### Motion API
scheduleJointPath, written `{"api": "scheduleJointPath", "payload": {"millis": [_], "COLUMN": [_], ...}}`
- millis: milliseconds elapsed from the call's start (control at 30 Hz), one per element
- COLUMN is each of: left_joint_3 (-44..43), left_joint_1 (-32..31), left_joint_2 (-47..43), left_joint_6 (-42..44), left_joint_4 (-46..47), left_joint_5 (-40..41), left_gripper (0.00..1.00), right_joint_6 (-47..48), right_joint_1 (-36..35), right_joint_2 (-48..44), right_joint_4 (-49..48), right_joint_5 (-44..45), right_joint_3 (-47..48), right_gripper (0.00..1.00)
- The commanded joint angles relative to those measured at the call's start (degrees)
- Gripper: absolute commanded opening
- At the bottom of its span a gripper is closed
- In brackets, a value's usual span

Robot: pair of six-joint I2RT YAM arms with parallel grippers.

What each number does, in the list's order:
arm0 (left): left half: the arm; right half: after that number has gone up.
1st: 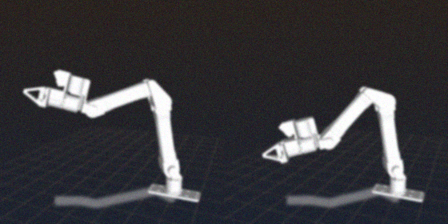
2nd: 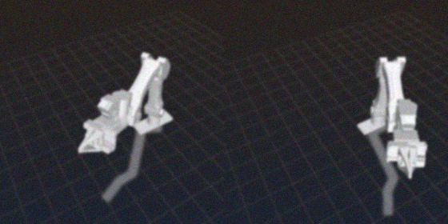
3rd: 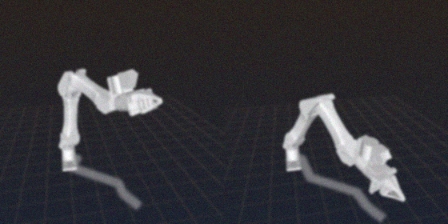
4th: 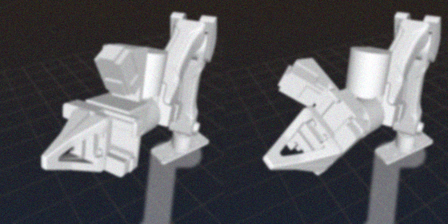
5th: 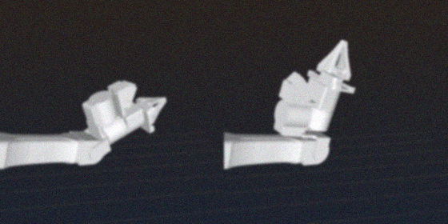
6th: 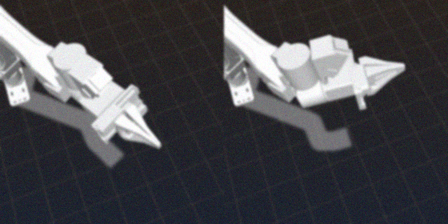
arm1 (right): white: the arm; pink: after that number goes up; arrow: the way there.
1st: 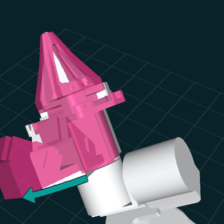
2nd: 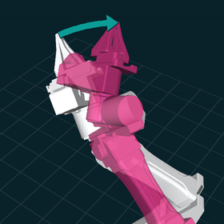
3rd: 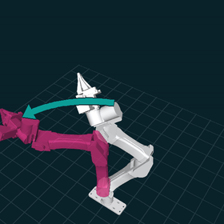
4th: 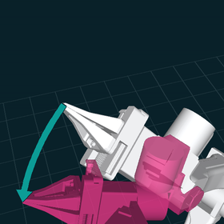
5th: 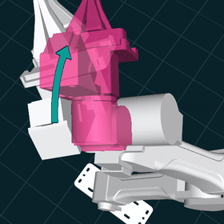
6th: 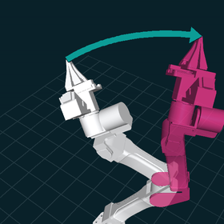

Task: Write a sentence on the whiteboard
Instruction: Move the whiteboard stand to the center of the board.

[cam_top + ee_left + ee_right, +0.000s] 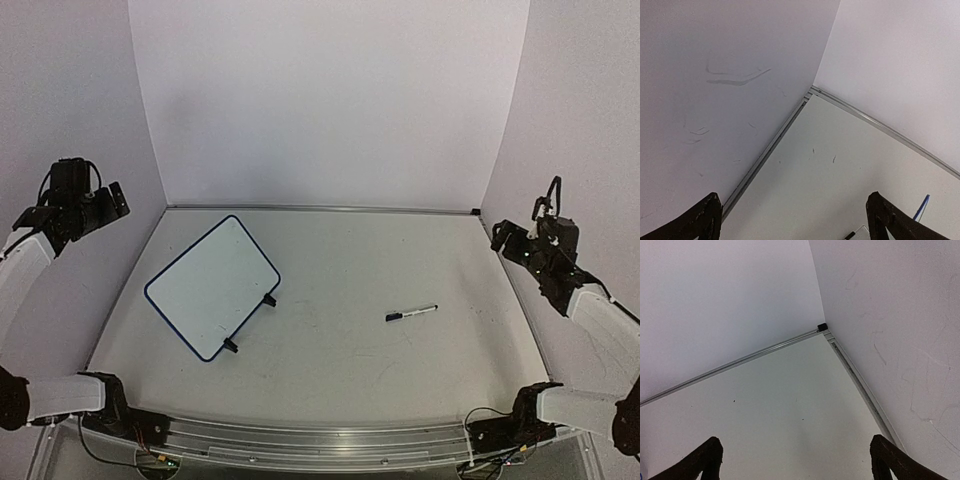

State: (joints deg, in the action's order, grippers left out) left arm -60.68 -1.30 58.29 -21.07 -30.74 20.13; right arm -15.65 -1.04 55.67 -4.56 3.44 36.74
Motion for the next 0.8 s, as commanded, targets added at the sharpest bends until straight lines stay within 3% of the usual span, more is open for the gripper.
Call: {"api": "scheduleJointPath", "payload": {"millis": [0,100,167,333,467,767], "left_joint_3": [-13.5,-17.3,-16.0,-5.1,-0.4,2.0], "left_joint_1": [0.2,0.2,0.2,0.2,0.2,0.2], "left_joint_2": [5.8,8.8,8.5,2.9,-1.3,-2.8], "left_joint_6": [5.5,10.6,11.7,11.4,13.3,13.4], "left_joint_4": [-10.1,-10.4,-7.3,4.5,7.9,8.6], "left_joint_5": [-12.1,-22.1,-23.8,-18.7,-18.7,-20.2], "left_gripper": [1.0,1.0,1.0,1.0,0.99,0.99], "right_joint_6": [1.2,4.5,7.4,10.3,12.8,16.5], "right_joint_1": [-1.1,-8.1,-15.8,-30.4,-39.5,-50.1], "right_joint_2": [3.6,7.5,10.1,23.0,35.1,57.9], "right_joint_4": [1.5,2.0,2.1,0.7,2.5,5.8], "right_joint_5": [-16.8,-17.4,-15.3,-15.7,-15.3,-16.4], "right_joint_3": [6.1,8.4,10.2,16.5,25.1,43.8], "right_gripper": [0.98,0.98,0.98,0.91,0.86,0.74]}}
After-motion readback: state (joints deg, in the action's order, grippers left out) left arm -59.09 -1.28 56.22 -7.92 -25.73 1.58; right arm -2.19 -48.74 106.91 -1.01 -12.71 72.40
